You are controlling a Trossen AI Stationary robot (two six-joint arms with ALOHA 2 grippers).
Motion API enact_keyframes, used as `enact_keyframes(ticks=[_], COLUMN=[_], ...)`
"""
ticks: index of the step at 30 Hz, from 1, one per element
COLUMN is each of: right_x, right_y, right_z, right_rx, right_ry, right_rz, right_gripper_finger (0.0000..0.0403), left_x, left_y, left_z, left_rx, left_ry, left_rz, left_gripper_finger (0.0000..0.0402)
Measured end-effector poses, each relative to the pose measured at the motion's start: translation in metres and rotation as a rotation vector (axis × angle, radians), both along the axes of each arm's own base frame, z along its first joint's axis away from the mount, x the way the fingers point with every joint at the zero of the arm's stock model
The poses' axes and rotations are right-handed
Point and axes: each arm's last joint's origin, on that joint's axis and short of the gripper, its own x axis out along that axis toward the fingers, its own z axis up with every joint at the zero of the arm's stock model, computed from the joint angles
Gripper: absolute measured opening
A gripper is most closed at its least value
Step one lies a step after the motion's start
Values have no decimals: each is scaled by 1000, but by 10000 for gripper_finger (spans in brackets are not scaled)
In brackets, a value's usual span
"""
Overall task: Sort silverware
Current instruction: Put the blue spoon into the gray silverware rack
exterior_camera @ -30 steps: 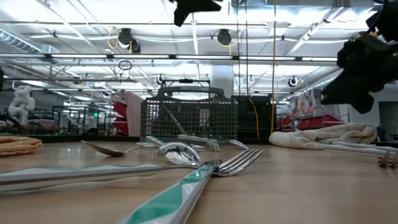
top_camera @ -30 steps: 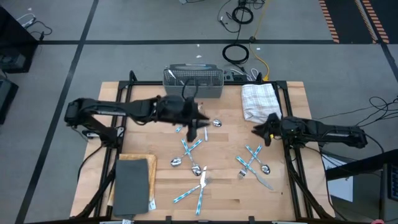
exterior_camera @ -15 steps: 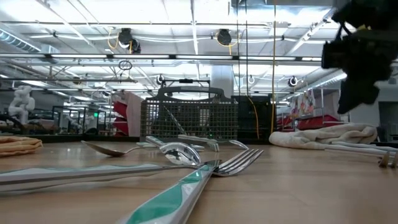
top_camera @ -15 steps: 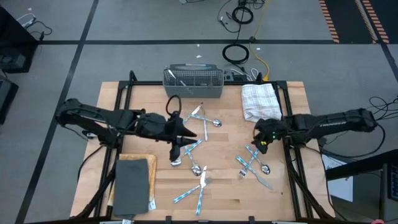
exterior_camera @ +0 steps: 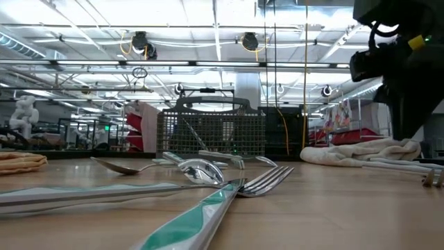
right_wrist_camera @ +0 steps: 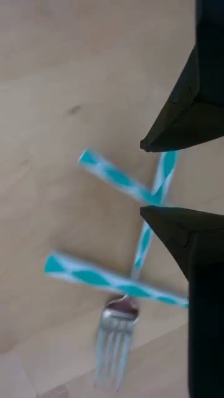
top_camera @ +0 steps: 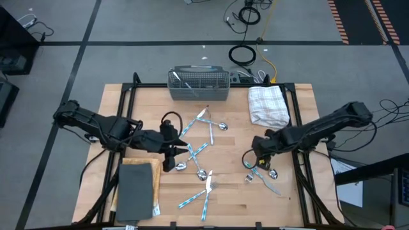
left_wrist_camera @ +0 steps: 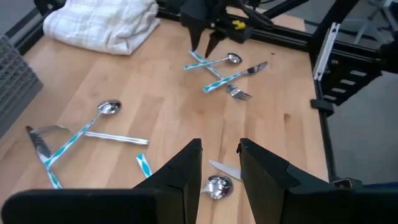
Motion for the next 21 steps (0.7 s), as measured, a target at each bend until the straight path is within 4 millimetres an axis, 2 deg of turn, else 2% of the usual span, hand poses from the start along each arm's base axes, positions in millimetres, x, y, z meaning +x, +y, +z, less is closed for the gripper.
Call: enact_keyframes(ticks=[12, 17, 21], right_x=[10, 15, 20], right_y=[3, 2, 0], right_z=[-24, -37, -48], right_rx=[-45, -116, -109], right_ry=[115, 154, 205], right_rz=[-75, -90, -133], right_gripper_finger=[242, 243, 207], left_x=[-2, -2, -3], left_y=[-1, -1, 0], left_z=[-2, -3, -3], left_rx=[14, 21, 33], left_ry=[25, 29, 37], left_rz=[1, -3, 4], left_gripper_finger=[114, 114, 114])
